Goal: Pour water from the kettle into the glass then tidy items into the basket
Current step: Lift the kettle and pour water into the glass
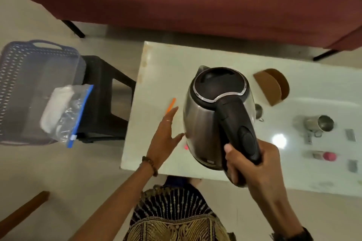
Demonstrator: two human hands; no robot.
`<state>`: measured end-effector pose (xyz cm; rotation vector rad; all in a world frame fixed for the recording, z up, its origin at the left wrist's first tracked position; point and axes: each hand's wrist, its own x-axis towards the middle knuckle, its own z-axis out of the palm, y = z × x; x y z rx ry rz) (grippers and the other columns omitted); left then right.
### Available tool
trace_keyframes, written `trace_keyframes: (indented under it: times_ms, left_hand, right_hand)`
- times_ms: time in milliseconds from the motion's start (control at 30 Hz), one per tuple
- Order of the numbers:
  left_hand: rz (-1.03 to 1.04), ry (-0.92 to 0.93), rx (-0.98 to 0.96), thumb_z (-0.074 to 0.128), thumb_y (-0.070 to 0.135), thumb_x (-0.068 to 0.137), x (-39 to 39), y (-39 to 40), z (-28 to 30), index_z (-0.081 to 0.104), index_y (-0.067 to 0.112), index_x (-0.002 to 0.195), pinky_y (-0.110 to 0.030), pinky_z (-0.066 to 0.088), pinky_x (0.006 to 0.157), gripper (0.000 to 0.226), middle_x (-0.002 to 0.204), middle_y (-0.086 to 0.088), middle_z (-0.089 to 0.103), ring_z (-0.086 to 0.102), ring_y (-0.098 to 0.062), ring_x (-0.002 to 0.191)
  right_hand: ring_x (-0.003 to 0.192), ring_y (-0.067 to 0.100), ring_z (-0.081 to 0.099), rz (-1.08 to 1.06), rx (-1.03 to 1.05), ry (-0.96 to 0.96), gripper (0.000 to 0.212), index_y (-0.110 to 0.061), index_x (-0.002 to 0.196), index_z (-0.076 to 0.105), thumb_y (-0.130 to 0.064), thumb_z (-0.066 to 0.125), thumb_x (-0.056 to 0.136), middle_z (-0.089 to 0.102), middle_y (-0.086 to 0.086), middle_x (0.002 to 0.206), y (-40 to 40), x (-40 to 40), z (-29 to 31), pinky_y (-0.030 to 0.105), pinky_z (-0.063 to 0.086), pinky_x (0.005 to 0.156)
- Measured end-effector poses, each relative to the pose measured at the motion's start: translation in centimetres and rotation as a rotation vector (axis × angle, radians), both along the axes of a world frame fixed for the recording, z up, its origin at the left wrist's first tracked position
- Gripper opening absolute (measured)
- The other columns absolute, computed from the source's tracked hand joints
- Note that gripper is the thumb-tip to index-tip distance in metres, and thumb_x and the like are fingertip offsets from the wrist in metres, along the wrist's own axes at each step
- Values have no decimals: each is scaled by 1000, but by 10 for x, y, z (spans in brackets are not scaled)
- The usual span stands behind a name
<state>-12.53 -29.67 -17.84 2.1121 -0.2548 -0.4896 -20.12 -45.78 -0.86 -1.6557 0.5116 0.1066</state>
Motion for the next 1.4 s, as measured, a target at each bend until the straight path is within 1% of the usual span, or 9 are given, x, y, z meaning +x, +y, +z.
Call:
trace_keyframes:
  times_ms: [100, 200, 433, 567, 700, 833, 967, 1100, 1400]
  left_hand:
    - [-100, 41, 22, 72, 16, 77, 8, -33, -20, 23, 11, 145, -16, 22, 112, 84, 152, 5, 19, 19, -6, 138]
    - [-139, 73, 68, 73, 19, 76, 19, -55, -31, 20, 5, 145, -33, 21, 116, 88, 154, -10, 23, 21, -21, 142]
    - [-211, 75, 179, 75, 25, 74, 42, -85, -56, 14, 6, 146, -26, 15, 114, 97, 156, -11, 17, 17, -21, 144]
    - [-228, 44, 212, 70, 27, 78, 43, -91, -62, 21, 8, 145, -28, 20, 114, 85, 154, -9, 25, 23, -21, 142]
    - [-191, 9, 222, 68, 24, 79, 43, -87, -62, 29, 15, 143, -34, 34, 107, 75, 149, -5, 36, 38, -21, 134]
    - [-187, 35, 181, 67, 23, 80, 39, -83, -66, 27, 19, 144, -36, 37, 107, 76, 150, -1, 35, 37, -17, 135]
    - [-124, 129, 95, 67, 22, 80, 35, -83, -71, 25, 22, 145, -44, 42, 101, 77, 141, -5, 46, 47, -26, 124]
    - [-90, 175, 19, 66, 14, 81, 35, -84, -74, 27, 18, 144, -51, 41, 101, 74, 144, -5, 43, 45, -27, 127]
    - [-35, 222, -32, 67, 14, 80, 32, -83, -74, 28, 22, 144, -51, 44, 98, 75, 137, -7, 49, 50, -27, 119]
  right_hand:
    - [27, 7, 44, -21, -44, 99, 30, -25, 40, 55, -44, 60, 63, 47, 0, 31, -27, -16, -16, 17, 38, 36]
    - [26, 8, 43, -24, -80, 182, 31, -24, 41, 55, -35, 63, 69, 48, 3, 31, -44, -26, -29, 17, 39, 35]
    - [24, 5, 41, -5, -80, 298, 43, -23, 40, 50, -15, 66, 79, 46, 0, 29, -65, -38, -49, 14, 36, 32]
    - [23, 5, 41, 44, -90, 325, 42, -28, 38, 50, -23, 64, 77, 45, -2, 28, -66, -34, -55, 10, 33, 32]
    - [24, 4, 42, 65, -130, 353, 40, -26, 36, 47, -33, 60, 73, 46, -2, 28, -65, -26, -60, 10, 34, 34]
    - [27, 7, 45, 54, -138, 397, 41, -21, 36, 49, -32, 61, 73, 50, 0, 30, -69, -18, -65, 11, 38, 36]
    - [28, 8, 46, 86, -172, 400, 43, -22, 35, 50, -31, 60, 75, 51, 0, 31, -69, -13, -69, 14, 42, 40]
    - [27, 7, 43, 120, -195, 413, 43, -22, 36, 47, -28, 60, 76, 49, -1, 30, -67, -9, -70, 16, 45, 40]
    - [28, 8, 44, 88, -205, 479, 37, -16, 41, 53, -26, 61, 76, 54, 1, 34, -60, -7, -69, 14, 42, 38]
